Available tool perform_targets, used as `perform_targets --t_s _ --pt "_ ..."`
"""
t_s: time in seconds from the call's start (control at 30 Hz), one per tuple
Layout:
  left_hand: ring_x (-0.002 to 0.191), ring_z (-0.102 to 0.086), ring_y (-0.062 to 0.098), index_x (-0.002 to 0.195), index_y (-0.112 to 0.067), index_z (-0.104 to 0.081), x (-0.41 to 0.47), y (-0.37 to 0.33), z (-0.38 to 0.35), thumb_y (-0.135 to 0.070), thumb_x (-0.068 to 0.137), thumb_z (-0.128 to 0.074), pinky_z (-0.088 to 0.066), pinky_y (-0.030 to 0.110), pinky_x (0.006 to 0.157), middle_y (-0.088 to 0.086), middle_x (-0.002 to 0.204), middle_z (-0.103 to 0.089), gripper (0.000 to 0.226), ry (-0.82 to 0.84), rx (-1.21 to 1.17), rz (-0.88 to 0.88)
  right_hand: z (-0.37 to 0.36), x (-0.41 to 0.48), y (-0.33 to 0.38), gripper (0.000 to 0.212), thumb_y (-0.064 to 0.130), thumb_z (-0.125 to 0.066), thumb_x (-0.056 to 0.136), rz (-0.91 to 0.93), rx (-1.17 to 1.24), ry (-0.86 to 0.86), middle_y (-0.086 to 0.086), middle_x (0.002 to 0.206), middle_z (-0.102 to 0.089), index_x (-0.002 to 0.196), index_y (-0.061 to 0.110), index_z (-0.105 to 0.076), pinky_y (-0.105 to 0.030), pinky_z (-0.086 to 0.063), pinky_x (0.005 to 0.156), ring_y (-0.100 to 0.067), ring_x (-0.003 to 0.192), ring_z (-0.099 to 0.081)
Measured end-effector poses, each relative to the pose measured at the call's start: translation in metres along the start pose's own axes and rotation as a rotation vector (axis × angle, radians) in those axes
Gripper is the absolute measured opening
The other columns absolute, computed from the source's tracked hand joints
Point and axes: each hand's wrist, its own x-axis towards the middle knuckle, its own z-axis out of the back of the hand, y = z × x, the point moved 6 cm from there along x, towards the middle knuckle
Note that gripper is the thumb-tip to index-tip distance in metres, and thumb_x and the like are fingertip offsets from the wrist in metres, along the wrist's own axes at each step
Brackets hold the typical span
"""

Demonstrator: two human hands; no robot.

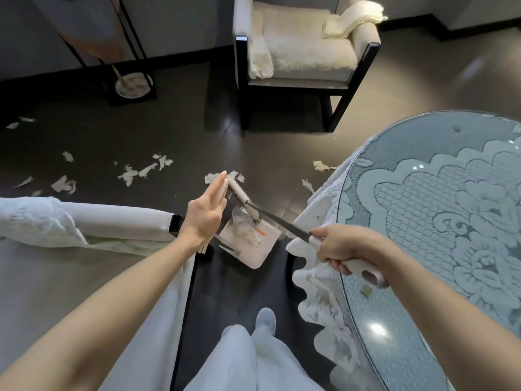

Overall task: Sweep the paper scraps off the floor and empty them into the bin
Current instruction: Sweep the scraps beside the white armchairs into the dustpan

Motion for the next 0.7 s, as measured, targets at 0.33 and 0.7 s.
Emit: perform_targets --t_s 0.33,0.7 --pt "0.127 -0.042 -0.010 0.132 -0.057 -0.041 0.145 -0.054 -0.005 0.002 0.095 -0.049 -0.028 0.014 0.110 -0.046 0.115 -0.051 0.070 0.047 -0.089 -0.089 0.143 0.029 0.070 0.064 -0.006 -0.040 0.087 0.046 0.155 -0.226 -0.006 0.057 -0.049 0.144 0.023 -0.039 -0.018 -0.036 0.038 -0.010 0.039 -0.041" --pt "0.128 -0.040 -0.011 0.132 -0.047 -0.042 0.351 -0.105 -0.035 0.010 0.096 -0.046 -0.030 0.010 0.106 -0.034 0.130 -0.049 0.068 0.359 -0.127 -0.151 0.258 0.116 0.104 0.034 0.000 -0.036 0.087 -0.167 0.146 -0.373 -0.016 0.064 -0.058 0.110 0.001 -0.061 -0.025 -0.040 0.048 -0.026 0.054 -0.051"
